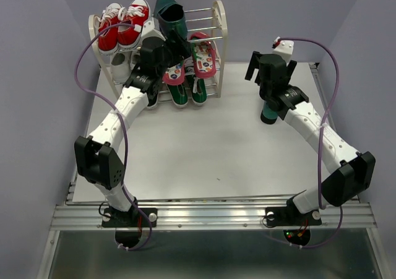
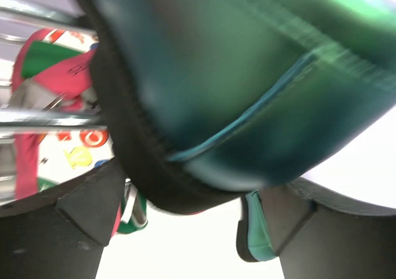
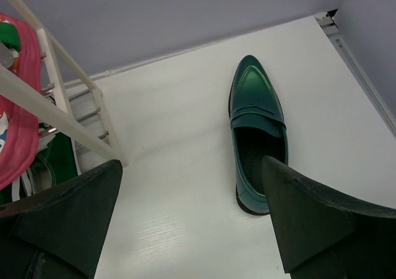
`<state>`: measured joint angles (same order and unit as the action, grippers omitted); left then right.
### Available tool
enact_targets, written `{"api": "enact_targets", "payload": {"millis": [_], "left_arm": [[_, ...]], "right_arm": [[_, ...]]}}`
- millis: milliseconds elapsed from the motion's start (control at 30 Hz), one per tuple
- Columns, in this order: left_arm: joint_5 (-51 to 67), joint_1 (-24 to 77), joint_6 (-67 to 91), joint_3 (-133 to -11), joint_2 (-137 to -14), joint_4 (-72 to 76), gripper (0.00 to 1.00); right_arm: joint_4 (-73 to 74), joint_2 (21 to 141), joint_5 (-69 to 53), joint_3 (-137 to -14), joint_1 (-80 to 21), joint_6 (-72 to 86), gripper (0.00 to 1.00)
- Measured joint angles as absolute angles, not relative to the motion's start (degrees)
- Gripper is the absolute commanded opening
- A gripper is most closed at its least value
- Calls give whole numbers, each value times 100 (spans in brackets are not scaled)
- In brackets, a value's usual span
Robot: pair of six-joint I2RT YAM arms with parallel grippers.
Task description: Place and organize the shoes onto the shoe shelf
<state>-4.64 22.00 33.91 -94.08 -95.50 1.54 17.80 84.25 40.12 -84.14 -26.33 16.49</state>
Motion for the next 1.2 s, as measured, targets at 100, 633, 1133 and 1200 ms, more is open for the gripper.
{"api": "enact_targets", "payload": {"millis": [100, 633, 1133, 1200], "left_arm": [[-469, 2169, 3378, -9131, -9367, 104, 99], [121, 2128, 3197, -7338, -7885, 21, 99], [-242, 2141, 3468, -5400, -6117, -696, 99], [-272, 2141, 3481, -5398, -6119, -742, 99]], "right_arm": [[1887, 8383, 3922, -8311, -2620, 1750, 100], [2580, 8246, 3070, -7227, -1579, 2408, 100], [2115, 9695, 2130, -6842, -764, 2495, 100], [1927, 9804, 1964, -6840, -692, 2486, 100]]}}
